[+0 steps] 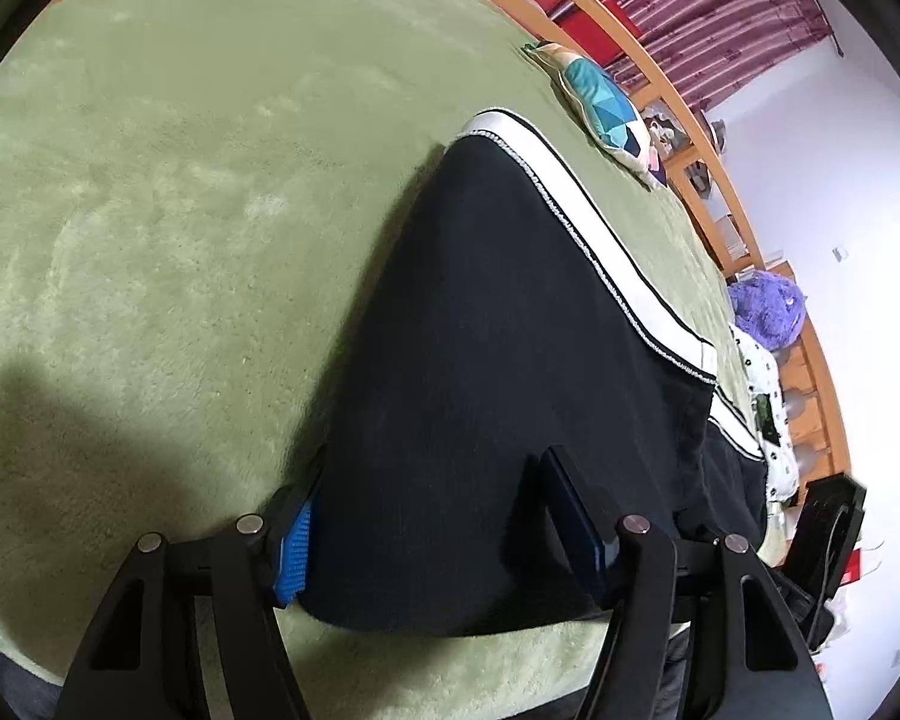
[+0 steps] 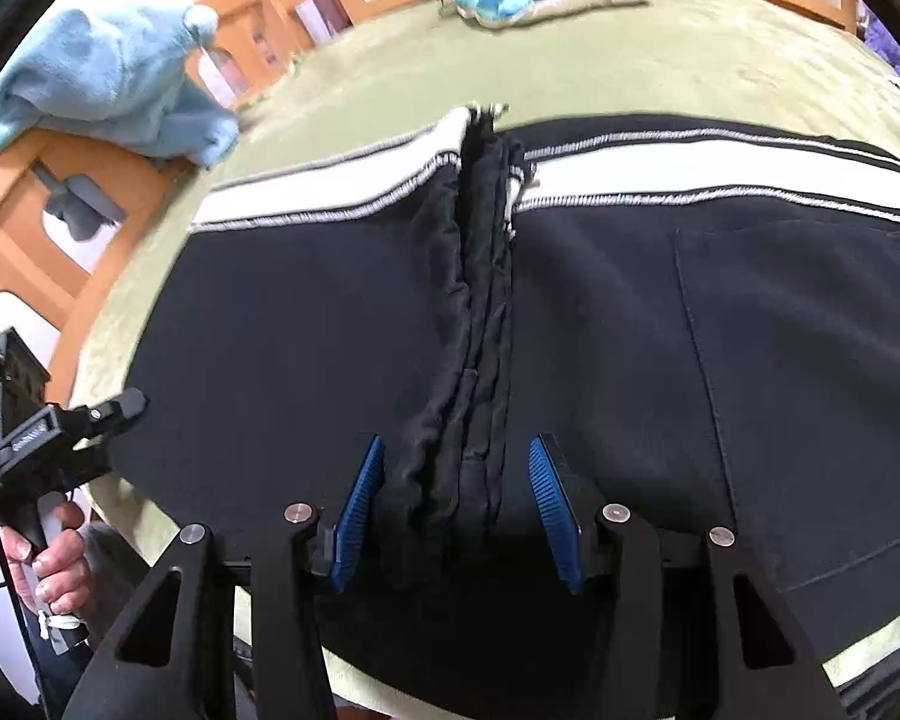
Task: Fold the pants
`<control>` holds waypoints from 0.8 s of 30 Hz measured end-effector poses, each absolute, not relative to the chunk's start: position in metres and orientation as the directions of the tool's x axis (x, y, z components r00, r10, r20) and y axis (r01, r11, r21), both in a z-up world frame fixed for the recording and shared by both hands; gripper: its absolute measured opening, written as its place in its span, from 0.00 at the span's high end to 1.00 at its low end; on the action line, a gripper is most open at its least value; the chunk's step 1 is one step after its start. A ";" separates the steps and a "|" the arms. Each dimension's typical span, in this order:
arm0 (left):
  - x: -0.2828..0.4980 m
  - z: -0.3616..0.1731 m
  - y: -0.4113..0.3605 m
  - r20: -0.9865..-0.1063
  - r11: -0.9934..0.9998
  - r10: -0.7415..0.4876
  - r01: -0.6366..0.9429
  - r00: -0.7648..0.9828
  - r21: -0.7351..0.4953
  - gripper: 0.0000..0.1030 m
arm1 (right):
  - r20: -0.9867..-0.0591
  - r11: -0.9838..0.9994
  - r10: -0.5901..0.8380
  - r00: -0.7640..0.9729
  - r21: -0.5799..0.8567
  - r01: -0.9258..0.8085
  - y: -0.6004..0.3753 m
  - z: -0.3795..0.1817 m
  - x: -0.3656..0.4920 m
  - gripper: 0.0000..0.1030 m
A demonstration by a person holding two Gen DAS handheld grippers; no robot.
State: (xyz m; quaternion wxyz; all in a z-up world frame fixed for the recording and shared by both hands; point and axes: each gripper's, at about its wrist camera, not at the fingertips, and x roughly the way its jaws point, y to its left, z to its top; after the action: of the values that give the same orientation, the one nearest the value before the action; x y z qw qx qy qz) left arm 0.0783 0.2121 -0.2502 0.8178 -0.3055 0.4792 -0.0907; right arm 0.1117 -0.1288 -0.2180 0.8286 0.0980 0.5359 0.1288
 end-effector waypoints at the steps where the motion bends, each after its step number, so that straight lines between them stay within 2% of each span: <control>1: 0.078 -0.249 0.209 -0.731 0.805 -0.430 -0.142 0.529 -0.576 0.38 | -0.866 0.948 0.317 0.386 0.300 -0.104 -0.127 -0.219 0.114 0.52; 4: 0.079 -0.247 0.204 -0.744 0.823 -0.387 -0.160 0.545 -0.545 0.40 | -0.881 0.950 0.311 0.357 0.300 -0.090 -0.127 -0.219 0.119 0.52; 8: 0.078 -0.247 0.208 -0.741 0.829 -0.376 -0.156 0.557 -0.538 0.52 | -0.885 0.956 0.288 0.365 0.285 -0.064 -0.126 -0.217 0.118 0.53; 10: 0.077 -0.248 0.215 -0.732 0.807 -0.394 -0.173 0.556 -0.565 0.60 | -0.883 0.961 0.270 0.384 0.271 -0.053 -0.122 -0.217 0.116 0.53; 12: 0.077 -0.244 0.218 -0.730 0.809 -0.412 -0.149 0.545 -0.568 0.73 | -0.878 0.965 0.253 0.405 0.256 -0.047 -0.120 -0.216 0.112 0.53; 14: 0.072 -0.234 0.220 -0.722 0.816 -0.412 -0.128 0.556 -0.564 0.80 | -0.873 0.969 0.241 0.423 0.241 -0.055 -0.120 -0.213 0.108 0.53; 19: 0.068 -0.194 0.202 -0.734 0.865 -0.334 -0.116 0.591 -0.488 0.82 | -0.863 0.969 0.248 0.440 0.216 -0.123 -0.123 -0.202 0.101 0.59; 22: 0.069 -0.158 0.177 -0.763 0.921 -0.234 -0.114 0.602 -0.372 0.82 | -0.881 0.971 0.234 0.412 0.189 -0.146 -0.127 -0.207 0.101 0.53; 24: 0.068 -0.130 0.151 -0.770 0.953 -0.159 -0.107 0.618 -0.282 0.83 | -0.887 0.960 0.271 0.374 0.219 -0.176 -0.131 -0.216 0.102 0.53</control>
State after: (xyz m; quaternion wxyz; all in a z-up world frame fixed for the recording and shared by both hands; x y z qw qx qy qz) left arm 0.0681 0.1512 -0.1304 0.8865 -0.1520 0.4368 -0.0146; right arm 0.1024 -0.1314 -0.2164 0.8276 0.0436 0.5432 0.1348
